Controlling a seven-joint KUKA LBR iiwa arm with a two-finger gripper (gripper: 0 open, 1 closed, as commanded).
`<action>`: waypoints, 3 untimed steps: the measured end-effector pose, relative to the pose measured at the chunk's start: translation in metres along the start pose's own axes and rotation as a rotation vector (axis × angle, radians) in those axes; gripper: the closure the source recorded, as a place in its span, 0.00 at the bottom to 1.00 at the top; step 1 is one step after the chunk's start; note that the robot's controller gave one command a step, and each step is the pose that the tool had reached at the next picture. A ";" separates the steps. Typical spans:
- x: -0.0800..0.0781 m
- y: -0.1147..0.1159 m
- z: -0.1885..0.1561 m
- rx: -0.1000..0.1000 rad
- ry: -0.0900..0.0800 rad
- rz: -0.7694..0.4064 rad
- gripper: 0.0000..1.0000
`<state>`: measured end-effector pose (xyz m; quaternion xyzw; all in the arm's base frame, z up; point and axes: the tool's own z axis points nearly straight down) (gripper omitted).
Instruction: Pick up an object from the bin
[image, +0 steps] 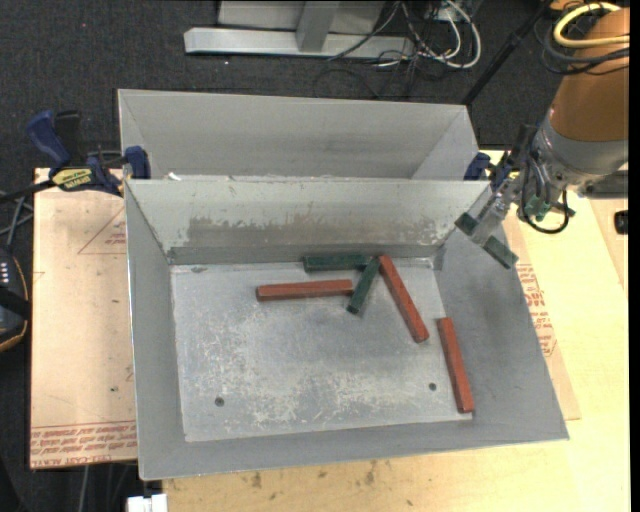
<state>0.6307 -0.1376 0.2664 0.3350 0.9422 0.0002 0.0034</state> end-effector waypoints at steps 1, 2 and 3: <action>0.001 0.000 0.002 0.002 0.004 0.000 1.00; 0.001 0.000 0.002 0.002 0.004 0.000 1.00; 0.001 0.000 0.002 0.002 0.004 0.000 1.00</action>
Offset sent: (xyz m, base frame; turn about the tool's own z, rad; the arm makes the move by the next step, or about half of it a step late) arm 0.0000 0.0000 0.0000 0.0000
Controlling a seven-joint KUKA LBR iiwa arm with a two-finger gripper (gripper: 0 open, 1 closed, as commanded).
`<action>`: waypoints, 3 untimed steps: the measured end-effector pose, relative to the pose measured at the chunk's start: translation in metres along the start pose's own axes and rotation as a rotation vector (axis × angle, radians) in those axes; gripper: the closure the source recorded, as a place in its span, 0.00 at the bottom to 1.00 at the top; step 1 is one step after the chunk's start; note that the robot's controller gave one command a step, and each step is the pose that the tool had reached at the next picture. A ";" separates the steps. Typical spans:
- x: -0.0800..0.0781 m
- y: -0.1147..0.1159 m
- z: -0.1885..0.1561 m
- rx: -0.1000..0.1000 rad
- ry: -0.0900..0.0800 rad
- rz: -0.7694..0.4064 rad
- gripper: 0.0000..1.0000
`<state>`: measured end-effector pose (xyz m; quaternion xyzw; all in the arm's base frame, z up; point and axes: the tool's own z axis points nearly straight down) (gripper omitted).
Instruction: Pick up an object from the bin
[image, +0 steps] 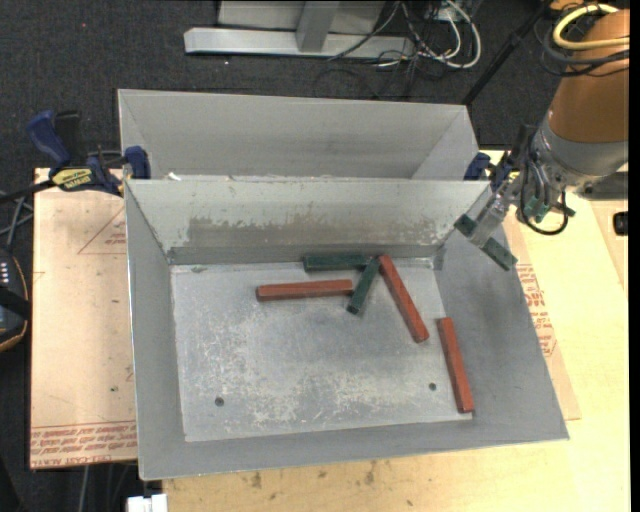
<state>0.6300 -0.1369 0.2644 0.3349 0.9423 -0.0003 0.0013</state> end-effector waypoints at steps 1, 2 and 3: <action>0.000 0.000 0.000 0.000 0.000 0.000 1.00; 0.000 0.000 0.000 0.000 0.000 0.000 1.00; 0.000 0.000 0.000 0.000 0.000 0.000 1.00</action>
Offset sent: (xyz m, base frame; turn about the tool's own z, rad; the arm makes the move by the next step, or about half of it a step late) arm 0.0000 0.0000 0.0000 0.0000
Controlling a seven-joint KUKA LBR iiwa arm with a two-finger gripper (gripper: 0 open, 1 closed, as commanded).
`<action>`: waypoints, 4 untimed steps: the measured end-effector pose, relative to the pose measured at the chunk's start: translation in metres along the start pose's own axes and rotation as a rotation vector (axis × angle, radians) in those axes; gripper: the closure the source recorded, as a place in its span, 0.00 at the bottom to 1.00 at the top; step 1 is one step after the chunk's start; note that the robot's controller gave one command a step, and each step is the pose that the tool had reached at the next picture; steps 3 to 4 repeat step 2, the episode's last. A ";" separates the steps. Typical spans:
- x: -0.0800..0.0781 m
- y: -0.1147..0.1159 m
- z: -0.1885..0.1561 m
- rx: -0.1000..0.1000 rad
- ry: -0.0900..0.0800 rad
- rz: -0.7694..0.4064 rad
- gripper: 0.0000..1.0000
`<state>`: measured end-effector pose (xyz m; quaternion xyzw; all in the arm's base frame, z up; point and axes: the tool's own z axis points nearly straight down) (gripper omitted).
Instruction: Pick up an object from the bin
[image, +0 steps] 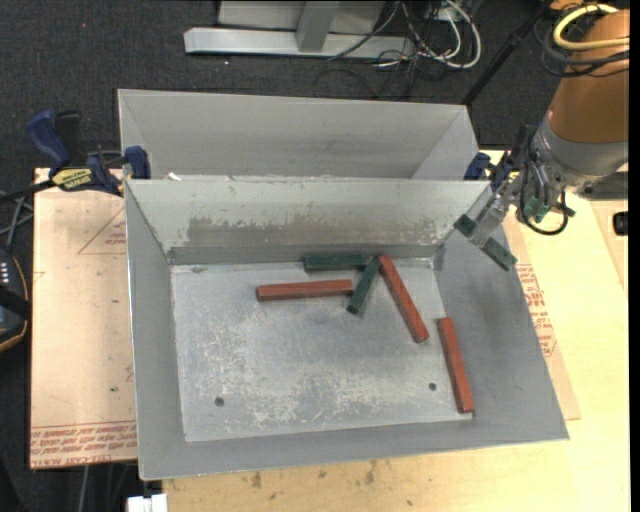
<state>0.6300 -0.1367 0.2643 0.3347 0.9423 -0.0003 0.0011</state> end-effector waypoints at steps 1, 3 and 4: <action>0.000 0.000 0.000 0.000 0.000 0.000 1.00; 0.000 0.000 0.000 0.000 0.000 0.000 1.00; 0.000 0.000 0.000 0.000 0.000 0.000 1.00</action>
Offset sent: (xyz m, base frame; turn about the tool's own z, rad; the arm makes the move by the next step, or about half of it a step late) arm 0.0000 0.0000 0.0000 0.0000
